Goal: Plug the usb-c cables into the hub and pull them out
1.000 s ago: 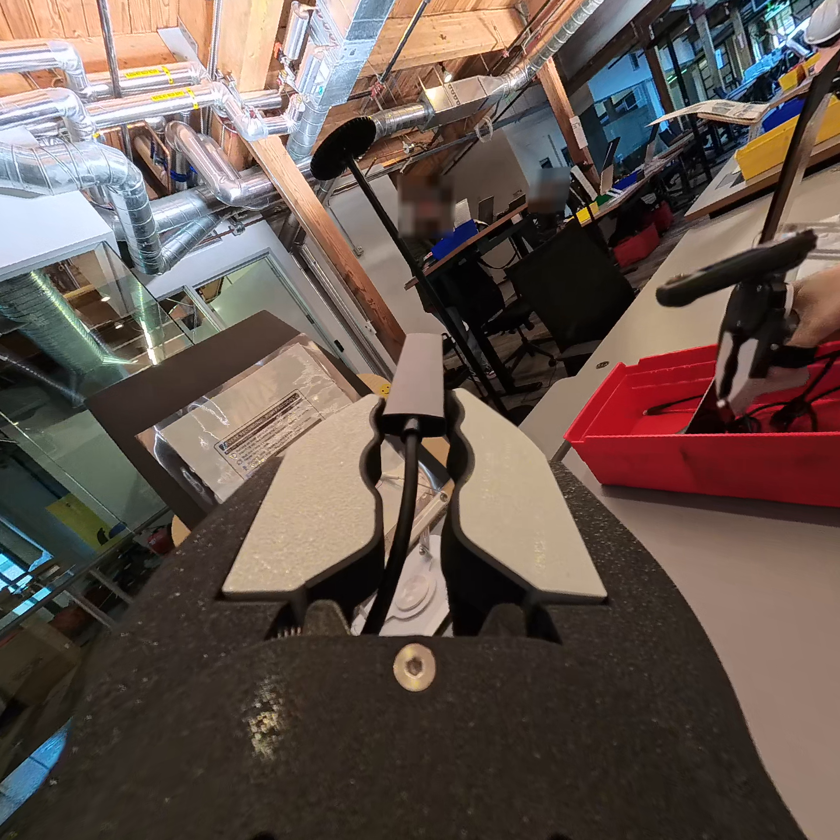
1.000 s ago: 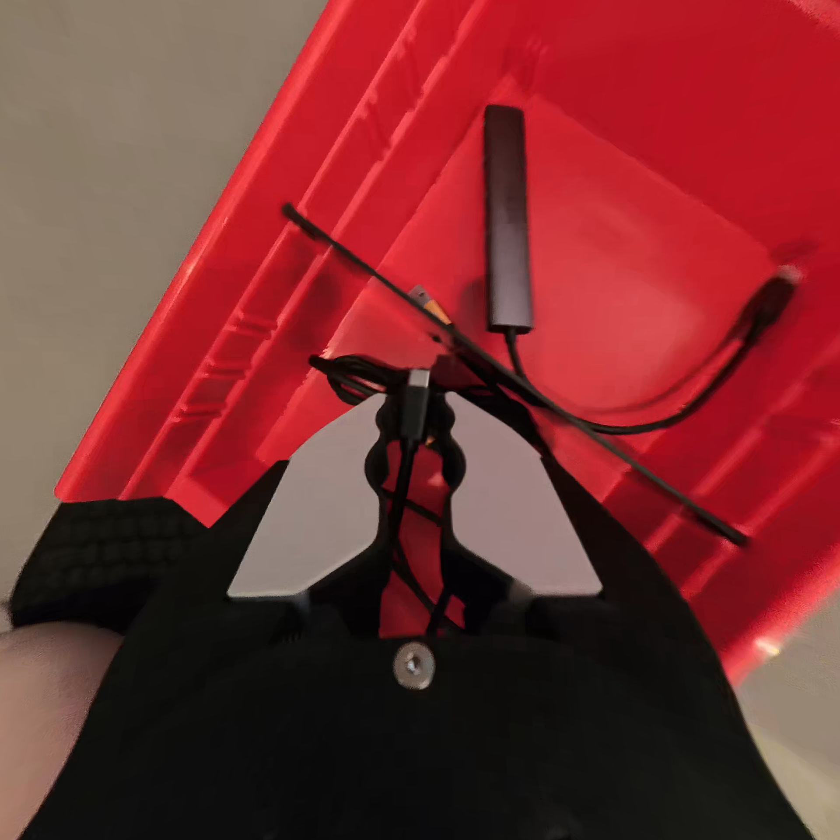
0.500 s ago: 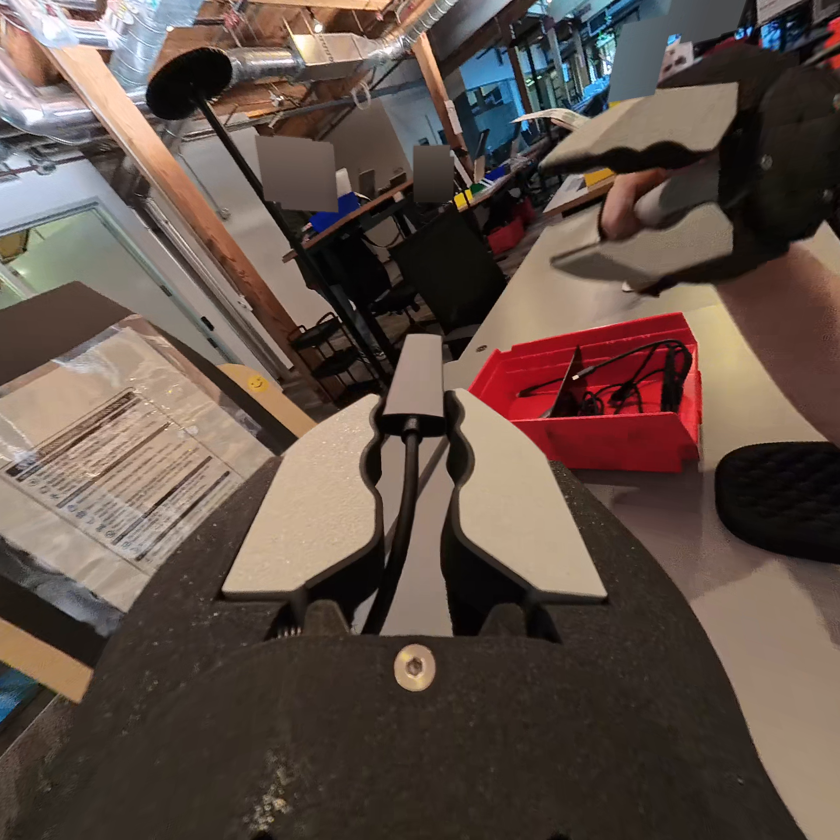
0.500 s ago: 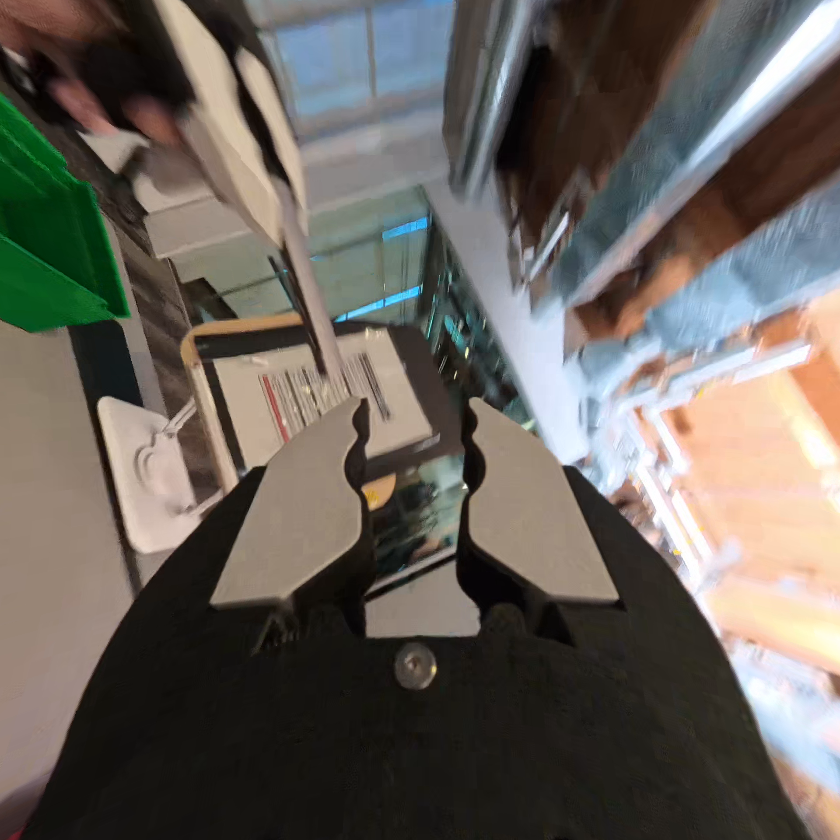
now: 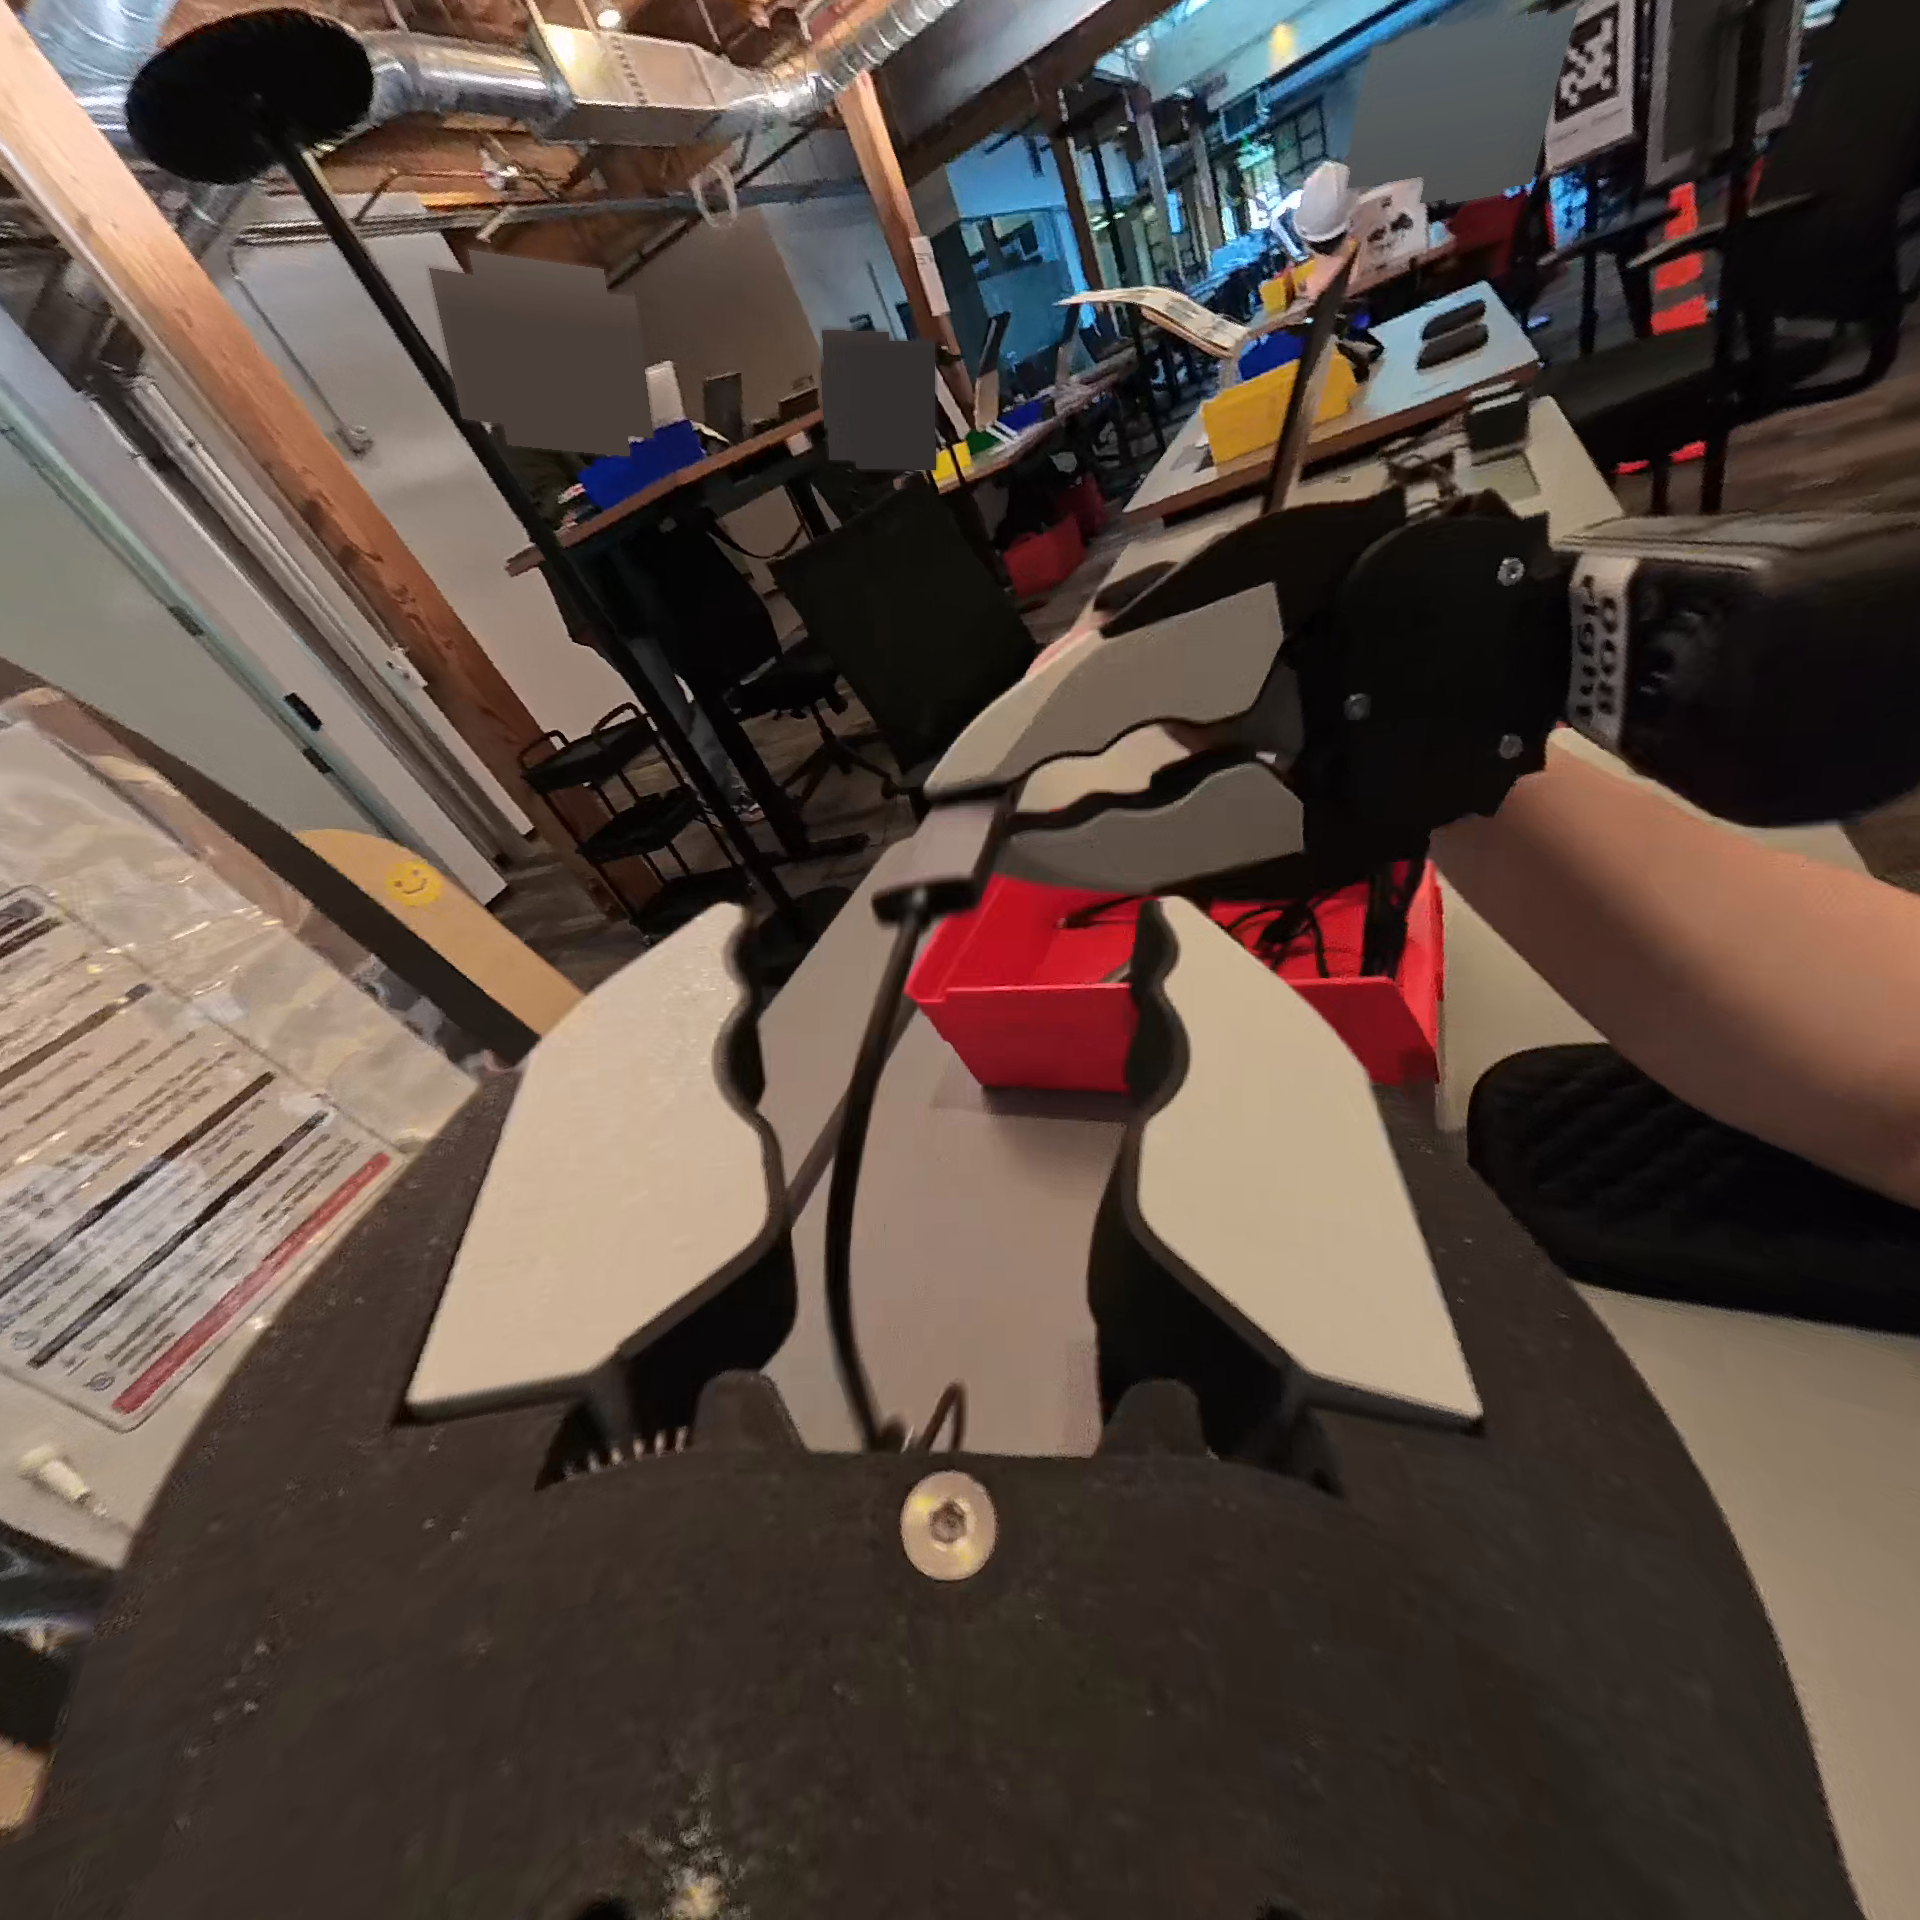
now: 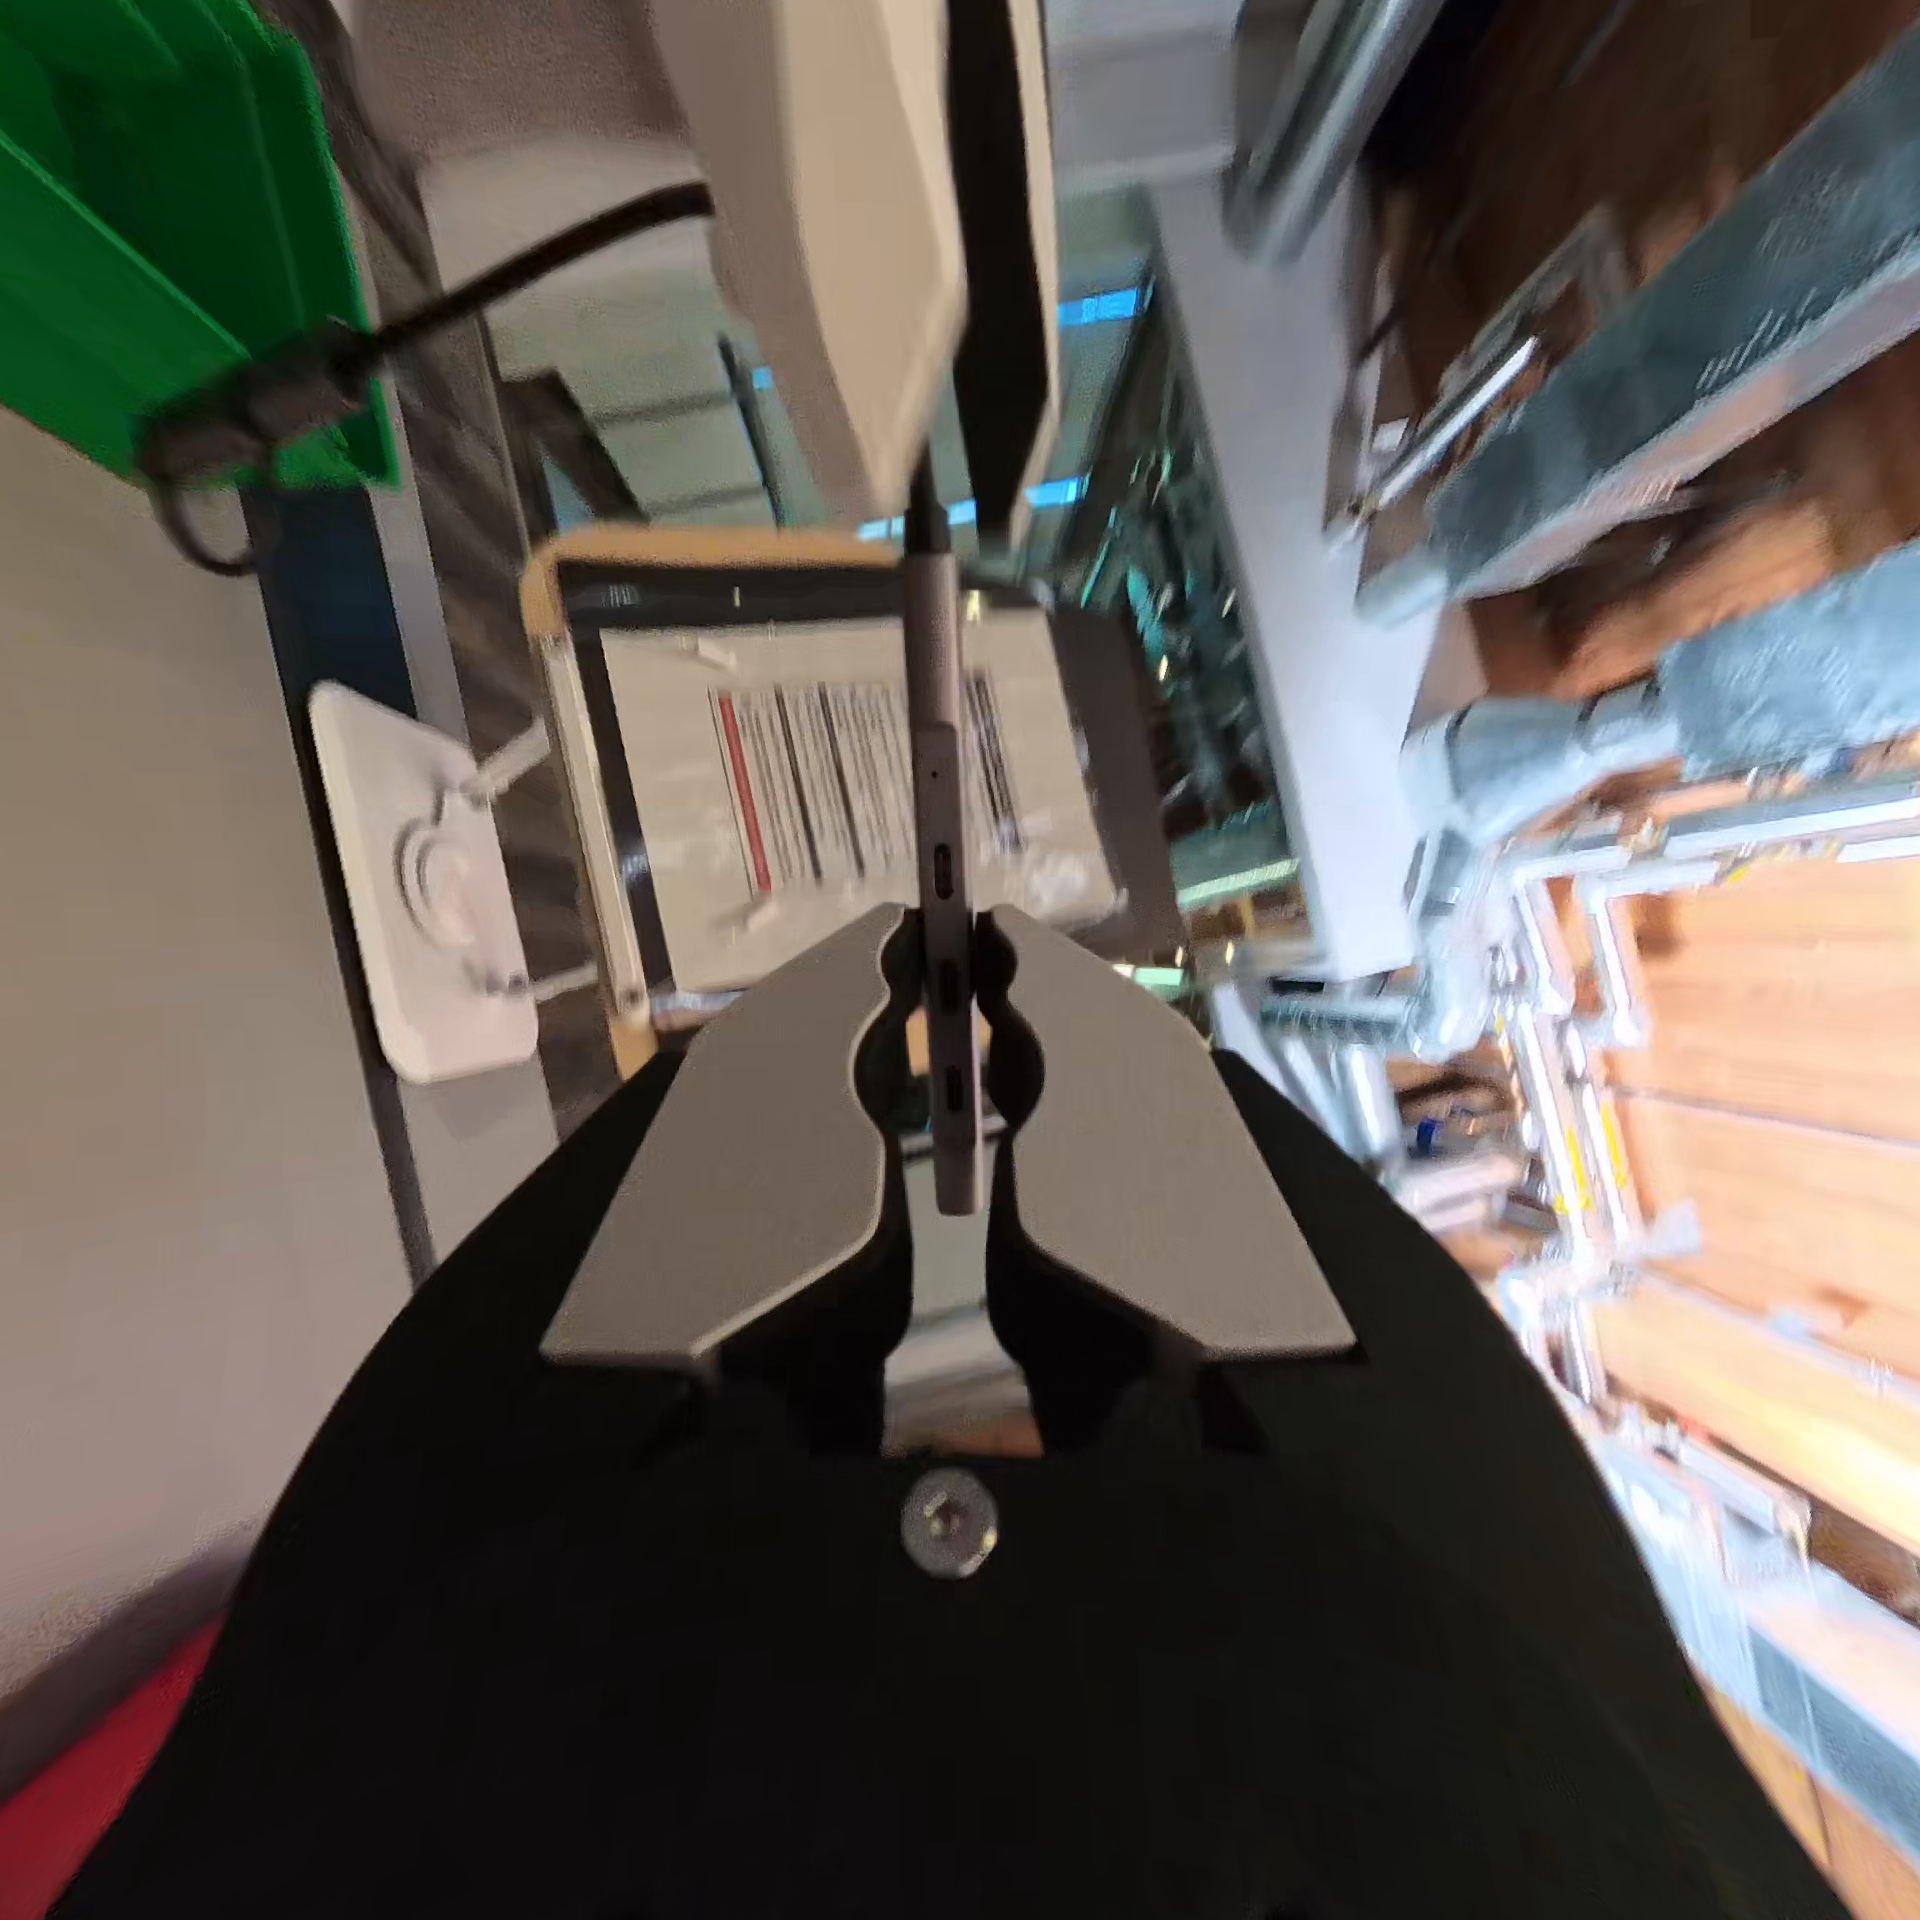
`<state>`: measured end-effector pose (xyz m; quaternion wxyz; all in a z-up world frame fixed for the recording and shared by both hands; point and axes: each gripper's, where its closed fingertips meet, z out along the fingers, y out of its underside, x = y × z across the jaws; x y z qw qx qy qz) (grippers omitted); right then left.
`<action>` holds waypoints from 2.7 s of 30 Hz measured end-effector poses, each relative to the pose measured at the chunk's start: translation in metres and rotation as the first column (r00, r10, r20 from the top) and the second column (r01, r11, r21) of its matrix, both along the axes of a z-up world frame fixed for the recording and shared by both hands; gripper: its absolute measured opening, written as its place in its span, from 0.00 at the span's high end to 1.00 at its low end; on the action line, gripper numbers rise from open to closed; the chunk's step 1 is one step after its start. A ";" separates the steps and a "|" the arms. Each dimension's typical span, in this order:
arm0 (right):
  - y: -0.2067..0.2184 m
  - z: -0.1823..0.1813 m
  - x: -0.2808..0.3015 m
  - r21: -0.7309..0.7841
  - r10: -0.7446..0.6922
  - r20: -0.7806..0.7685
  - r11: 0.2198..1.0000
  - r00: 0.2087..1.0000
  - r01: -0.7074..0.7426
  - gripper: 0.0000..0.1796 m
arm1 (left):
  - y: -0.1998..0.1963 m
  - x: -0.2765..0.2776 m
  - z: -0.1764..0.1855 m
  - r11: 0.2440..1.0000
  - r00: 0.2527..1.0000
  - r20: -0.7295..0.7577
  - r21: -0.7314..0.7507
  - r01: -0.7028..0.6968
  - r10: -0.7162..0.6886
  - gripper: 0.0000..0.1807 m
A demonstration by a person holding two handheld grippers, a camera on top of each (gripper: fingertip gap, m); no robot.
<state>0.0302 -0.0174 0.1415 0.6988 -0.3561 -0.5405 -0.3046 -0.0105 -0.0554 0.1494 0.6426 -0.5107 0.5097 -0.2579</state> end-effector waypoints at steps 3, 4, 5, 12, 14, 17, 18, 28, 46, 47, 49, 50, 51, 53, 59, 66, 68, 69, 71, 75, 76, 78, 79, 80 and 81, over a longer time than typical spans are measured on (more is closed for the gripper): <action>0.023 0.004 0.064 -0.084 -0.157 -0.070 0.985 0.985 0.151 0.94 | 0.003 -0.011 0.008 0.999 0.999 0.026 0.004 -0.035 0.035 0.61; 0.030 0.002 0.089 -0.156 -0.195 -0.110 0.972 0.975 0.177 0.94 | 0.003 -0.013 0.010 0.999 0.999 0.032 0.005 -0.038 0.038 0.62; 0.036 -0.005 0.116 -0.250 -0.251 -0.148 0.945 0.957 0.210 0.94 | 0.004 -0.016 0.012 0.999 0.998 0.037 0.004 -0.044 0.044 0.62; 0.060 -0.075 0.269 -0.517 -0.583 -0.150 0.735 0.799 0.439 0.94 | 0.015 -0.022 0.006 0.995 0.995 0.000 -0.008 -0.097 0.097 0.62; 0.067 -0.108 0.284 -0.609 -0.614 -0.098 0.660 0.783 0.441 0.94 | 0.017 -0.021 0.003 0.994 0.994 -0.021 -0.007 -0.110 0.109 0.62; 0.079 -0.154 0.288 -0.715 -0.631 0.028 0.530 0.776 0.456 0.94 | 0.015 -0.019 0.002 0.994 0.994 -0.025 0.001 -0.105 0.105 0.62; 0.083 -0.165 0.281 -0.737 -0.610 0.046 0.514 0.791 0.439 0.94 | 0.015 -0.018 0.001 0.994 0.994 -0.028 0.002 -0.105 0.105 0.62; 0.089 -0.211 0.285 -0.883 -0.734 0.174 0.179 0.656 0.434 0.84 | 0.027 -0.033 0.001 0.983 0.982 -0.051 -0.018 -0.181 0.180 0.64; -0.013 -0.233 0.358 -0.974 -0.964 0.200 -0.215 0.173 -0.073 0.80 | 0.090 -0.333 -0.033 0.265 0.357 -0.218 -0.362 -0.894 0.908 0.61; -0.012 -0.239 0.359 -0.968 -0.961 0.213 -0.232 0.175 -0.098 0.81 | 0.087 -0.351 -0.044 0.208 0.323 -0.256 -0.390 -0.897 0.911 0.60; -0.012 -0.250 0.357 -0.948 -0.954 0.242 -0.271 0.178 -0.165 0.86 | 0.083 -0.381 -0.071 0.099 0.281 -0.349 -0.457 -0.884 0.894 0.60; -0.013 -0.255 0.353 -0.932 -0.946 0.266 -0.302 0.185 -0.203 0.89 | 0.081 -0.389 -0.087 0.055 0.287 -0.404 -0.497 -0.866 0.869 0.60; -0.015 -0.258 0.354 -0.923 -0.940 0.293 -0.326 0.177 -0.205 0.91 | 0.079 -0.392 -0.103 0.018 0.309 -0.452 -0.541 -0.841 0.837 0.62; -0.016 -0.260 0.355 -0.918 -0.928 0.323 -0.355 0.185 -0.177 0.93 | 0.082 -0.391 -0.129 -0.026 0.378 -0.508 -0.622 -0.783 0.774 0.65; -0.021 -0.262 0.343 -0.898 -0.892 0.371 -0.415 0.257 -0.143 0.96 | 0.092 -0.397 -0.194 -0.169 0.407 -0.707 -0.592 -0.788 0.579 0.65; -0.020 -0.263 0.322 -0.877 -0.818 0.430 -0.479 0.381 -0.038 0.94 | 0.103 -0.409 -0.238 -0.266 0.408 -0.766 -0.582 -0.768 0.497 0.74; -0.017 -0.263 0.313 -0.875 -0.806 0.428 -0.483 0.408 -0.036 0.94 | 0.101 -0.409 -0.248 -0.291 0.421 -0.780 -0.582 -0.759 0.462 0.79; -0.015 -0.263 0.307 -0.872 -0.799 0.430 -0.488 0.420 -0.034 0.94 | 0.100 -0.409 -0.252 -0.298 0.425 -0.789 -0.577 -0.760 0.443 0.80; -0.013 -0.263 0.297 -0.862 -0.775 0.450 -0.507 0.443 -0.011 0.94 | 0.099 -0.409 -0.255 -0.302 0.406 -0.811 -0.548 -0.780 0.421 0.84; -0.017 -0.262 0.270 -0.816 -0.705 0.516 -0.577 0.487 0.029 0.93 | 0.098 -0.394 -0.257 -0.269 0.413 -0.836 -0.517 -0.812 0.360 0.87; -0.018 -0.261 0.263 -0.804 -0.686 0.533 -0.593 0.495 0.044 0.92 | 0.097 -0.388 -0.257 -0.254 0.418 -0.843 -0.509 -0.822 0.337 0.88; -0.018 -0.261 0.251 -0.782 -0.652 0.569 -0.617 0.501 0.085 0.92 | 0.094 -0.373 -0.260 -0.216 0.436 -0.857 -0.497 -0.840 0.275 0.90; -0.018 -0.261 0.245 -0.772 -0.639 0.585 -0.627 0.500 0.102 0.92 | 0.091 -0.364 -0.261 -0.195 0.443 -0.864 -0.489 -0.850 0.238 0.90; -0.018 -0.260 0.239 -0.760 -0.623 0.600 -0.639 0.502 0.115 0.92 | 0.088 -0.357 -0.263 -0.176 0.440 -0.876 -0.474 -0.863 0.200 0.90; -0.018 -0.260 0.231 -0.752 -0.610 0.610 -0.647 0.506 0.126 0.92 | 0.085 -0.351 -0.264 -0.156 0.426 -0.890 -0.450 -0.879 0.163 0.90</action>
